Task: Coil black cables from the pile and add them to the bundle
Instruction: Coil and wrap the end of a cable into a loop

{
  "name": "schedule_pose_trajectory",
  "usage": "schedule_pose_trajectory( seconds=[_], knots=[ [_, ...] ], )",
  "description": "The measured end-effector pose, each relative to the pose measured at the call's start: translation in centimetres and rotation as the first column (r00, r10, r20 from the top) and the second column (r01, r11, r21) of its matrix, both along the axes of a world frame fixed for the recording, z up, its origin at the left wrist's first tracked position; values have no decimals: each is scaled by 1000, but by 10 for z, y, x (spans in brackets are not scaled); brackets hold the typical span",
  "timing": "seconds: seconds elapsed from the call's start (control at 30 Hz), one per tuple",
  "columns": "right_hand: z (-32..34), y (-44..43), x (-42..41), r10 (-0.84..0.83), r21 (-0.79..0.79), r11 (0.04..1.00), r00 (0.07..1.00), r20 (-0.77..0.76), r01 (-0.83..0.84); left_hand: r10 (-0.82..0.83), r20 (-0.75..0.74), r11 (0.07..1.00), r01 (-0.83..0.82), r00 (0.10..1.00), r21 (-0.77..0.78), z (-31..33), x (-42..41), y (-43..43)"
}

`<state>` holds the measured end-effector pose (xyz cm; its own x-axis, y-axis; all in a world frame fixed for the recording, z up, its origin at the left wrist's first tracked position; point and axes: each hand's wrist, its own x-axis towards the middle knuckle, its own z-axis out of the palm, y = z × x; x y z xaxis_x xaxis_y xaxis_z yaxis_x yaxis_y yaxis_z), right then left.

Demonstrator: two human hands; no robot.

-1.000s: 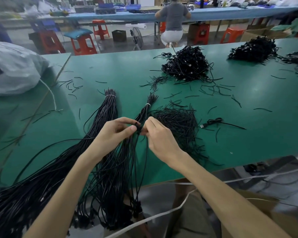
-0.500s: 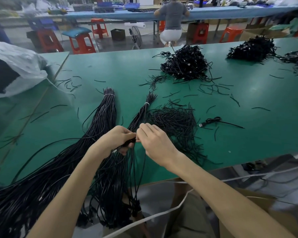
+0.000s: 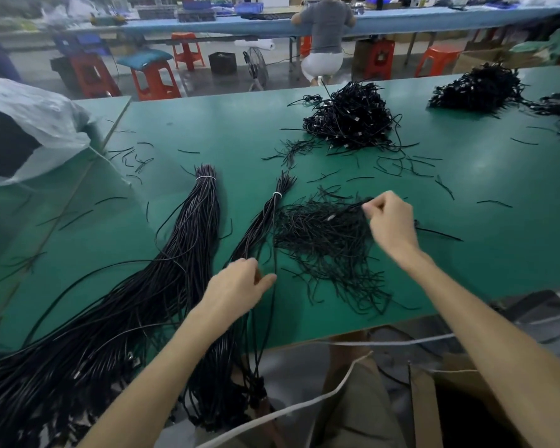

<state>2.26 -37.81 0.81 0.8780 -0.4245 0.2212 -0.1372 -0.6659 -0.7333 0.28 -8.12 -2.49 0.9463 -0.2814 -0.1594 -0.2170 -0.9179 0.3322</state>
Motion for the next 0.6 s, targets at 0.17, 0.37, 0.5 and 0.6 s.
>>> schedule_pose_trajectory(
  seconds=[0.17, 0.37, 0.5, 0.6],
  knots=[
    [-11, -60, 10, -167, -98, 984, 965, -200, 150, -135, 31, 968, 125, 990, 217, -12, -12, -23],
    [-33, -77, 10, -237, 36, 966, 931, -278, 256, -71, -131, 996, 77, 989, 41, -7, -5, -21],
    [-40, -72, 9, -251, 97, 951, 918, -305, 293, -2, -226, 898, -97, 974, -429, 17, -3, -12],
    [-25, -39, 4, -200, 43, 977, 968, -152, 208, 15, -199, 706, -151, 980, -692, 42, 0, -10]
  ],
)
